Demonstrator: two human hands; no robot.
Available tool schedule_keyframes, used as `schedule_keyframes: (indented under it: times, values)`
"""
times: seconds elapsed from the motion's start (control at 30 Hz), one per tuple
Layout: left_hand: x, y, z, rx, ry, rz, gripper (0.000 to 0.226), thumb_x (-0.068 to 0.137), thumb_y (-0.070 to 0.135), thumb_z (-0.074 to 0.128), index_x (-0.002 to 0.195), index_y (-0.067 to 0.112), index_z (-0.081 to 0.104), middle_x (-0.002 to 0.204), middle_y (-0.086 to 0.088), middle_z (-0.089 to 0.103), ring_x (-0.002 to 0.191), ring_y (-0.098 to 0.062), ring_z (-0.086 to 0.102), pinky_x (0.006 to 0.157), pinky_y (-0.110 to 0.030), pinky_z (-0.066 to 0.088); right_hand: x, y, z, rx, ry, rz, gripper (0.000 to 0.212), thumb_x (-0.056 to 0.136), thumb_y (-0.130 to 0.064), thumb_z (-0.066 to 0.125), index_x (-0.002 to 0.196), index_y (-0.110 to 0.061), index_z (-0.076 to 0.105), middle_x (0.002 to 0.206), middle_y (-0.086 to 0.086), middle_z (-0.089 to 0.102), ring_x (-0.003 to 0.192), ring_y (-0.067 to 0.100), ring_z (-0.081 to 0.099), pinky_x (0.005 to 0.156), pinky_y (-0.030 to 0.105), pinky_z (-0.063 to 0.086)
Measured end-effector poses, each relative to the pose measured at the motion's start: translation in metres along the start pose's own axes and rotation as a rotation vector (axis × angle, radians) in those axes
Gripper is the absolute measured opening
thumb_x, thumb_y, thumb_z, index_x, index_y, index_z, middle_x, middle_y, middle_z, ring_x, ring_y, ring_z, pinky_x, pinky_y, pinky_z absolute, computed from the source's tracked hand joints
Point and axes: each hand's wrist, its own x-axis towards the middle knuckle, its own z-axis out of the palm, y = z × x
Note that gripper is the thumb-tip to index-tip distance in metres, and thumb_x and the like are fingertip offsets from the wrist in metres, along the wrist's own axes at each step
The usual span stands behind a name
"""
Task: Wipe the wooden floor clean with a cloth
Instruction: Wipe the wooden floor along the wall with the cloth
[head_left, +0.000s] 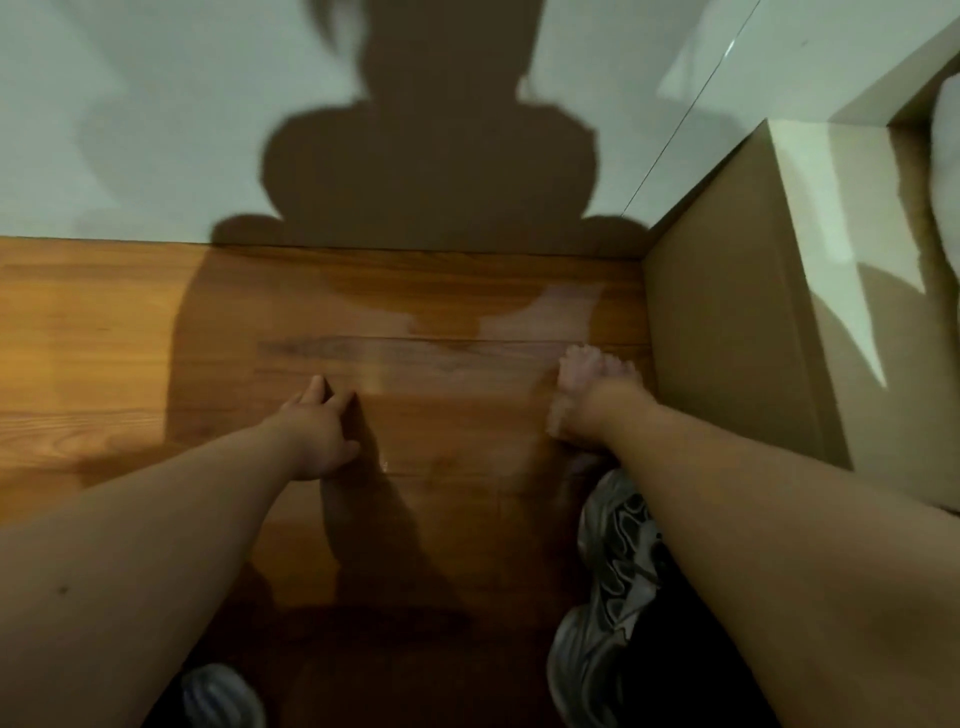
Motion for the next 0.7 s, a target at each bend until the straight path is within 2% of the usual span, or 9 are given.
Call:
schedule_keyframes:
  times: [0.03,0.13,0.23,0.3,0.33,0.4,0.5,0.6,0.7]
  values:
    - [0.000,0.002,0.001,0.001,0.017,-0.002,0.084,0.091,0.049,0.054,0.154,0.026,0.003,0.158,-0.018,-0.012,0.145,-0.039,0.006,0.117,-0.041,0.018,-0.009,-0.019,0.004,0.004,-0.027,-0.041,0.079,0.084,-0.046,0.058,0.148,-0.014,0.026,0.153,0.009,0.028,0.139,0.029,0.028,0.113,0.046,0.023]
    - [-0.001,0.010,0.007,0.002,0.039,0.008,0.084,0.089,0.050,0.054,0.153,0.029,0.004,0.158,-0.018,-0.013,0.146,-0.038,0.000,0.118,-0.045,0.016,-0.038,-0.072,0.033,-0.093,-0.053,-0.366,0.065,0.096,-0.040,0.042,0.149,-0.007,0.026,0.153,0.015,0.032,0.144,0.027,0.021,0.117,0.045,0.006]
    - [0.002,0.011,0.002,-0.022,0.101,0.043,0.083,0.087,0.048,0.057,0.152,0.032,0.007,0.159,-0.014,-0.014,0.146,-0.035,0.000,0.117,-0.047,0.017,-0.052,-0.092,0.040,-0.068,-0.134,-0.548,0.063,0.095,-0.040,0.053,0.145,-0.005,0.037,0.154,0.018,0.029,0.147,0.027,0.011,0.117,0.030,0.005]
    - [0.005,0.008,-0.004,-0.050,0.156,0.059,0.083,0.086,0.045,0.059,0.151,0.035,0.009,0.159,-0.011,-0.014,0.146,-0.034,0.002,0.117,-0.047,0.018,-0.046,-0.077,0.028,0.016,-0.150,-0.485,0.055,0.093,-0.034,0.059,0.140,-0.008,0.047,0.153,0.015,0.033,0.143,0.026,0.025,0.110,0.023,0.017]
    - [0.006,0.007,-0.006,-0.053,0.180,0.066,0.083,0.086,0.045,0.060,0.151,0.036,0.009,0.159,-0.010,-0.013,0.146,-0.034,0.002,0.116,-0.047,0.019,-0.038,-0.062,0.023,0.019,-0.131,-0.384,0.047,0.095,-0.030,0.055,0.137,-0.010,0.050,0.150,0.013,0.039,0.137,0.026,0.034,0.105,0.025,0.025]
    - [0.011,0.002,-0.011,-0.023,0.208,0.091,0.086,0.085,0.047,0.061,0.150,0.038,0.007,0.159,-0.009,-0.014,0.146,-0.033,0.002,0.115,-0.047,0.021,-0.014,-0.020,0.011,-0.041,-0.043,-0.140,0.042,0.098,-0.025,0.045,0.138,-0.013,0.048,0.145,0.012,0.042,0.131,0.029,0.038,0.098,0.033,0.038]
    - [0.022,-0.006,-0.018,0.008,0.227,0.108,0.089,0.084,0.050,0.061,0.150,0.040,0.002,0.159,-0.007,-0.016,0.147,-0.032,0.000,0.116,-0.048,0.020,0.007,0.033,0.000,-0.118,-0.070,0.110,0.053,0.095,-0.035,0.049,0.141,-0.009,0.043,0.143,0.016,0.040,0.131,0.033,0.037,0.105,0.040,0.037]
    - [0.037,-0.008,-0.030,0.021,0.265,0.136,0.088,0.084,0.053,0.060,0.150,0.042,0.003,0.160,-0.006,-0.012,0.145,-0.035,0.008,0.115,-0.050,0.023,0.017,0.021,-0.002,0.016,-0.028,0.112,0.055,0.095,-0.037,0.049,0.144,-0.015,0.038,0.145,0.013,0.039,0.130,0.032,0.037,0.106,0.041,0.037]
    - [0.048,-0.008,-0.037,0.010,0.279,0.165,0.083,0.085,0.056,0.055,0.149,0.043,0.003,0.160,-0.003,-0.007,0.141,-0.036,0.019,0.112,-0.049,0.028,0.010,-0.024,0.007,0.188,0.063,0.083,0.061,0.087,-0.053,0.056,0.139,-0.024,0.042,0.142,0.010,0.033,0.124,0.033,0.040,0.102,0.044,0.041]
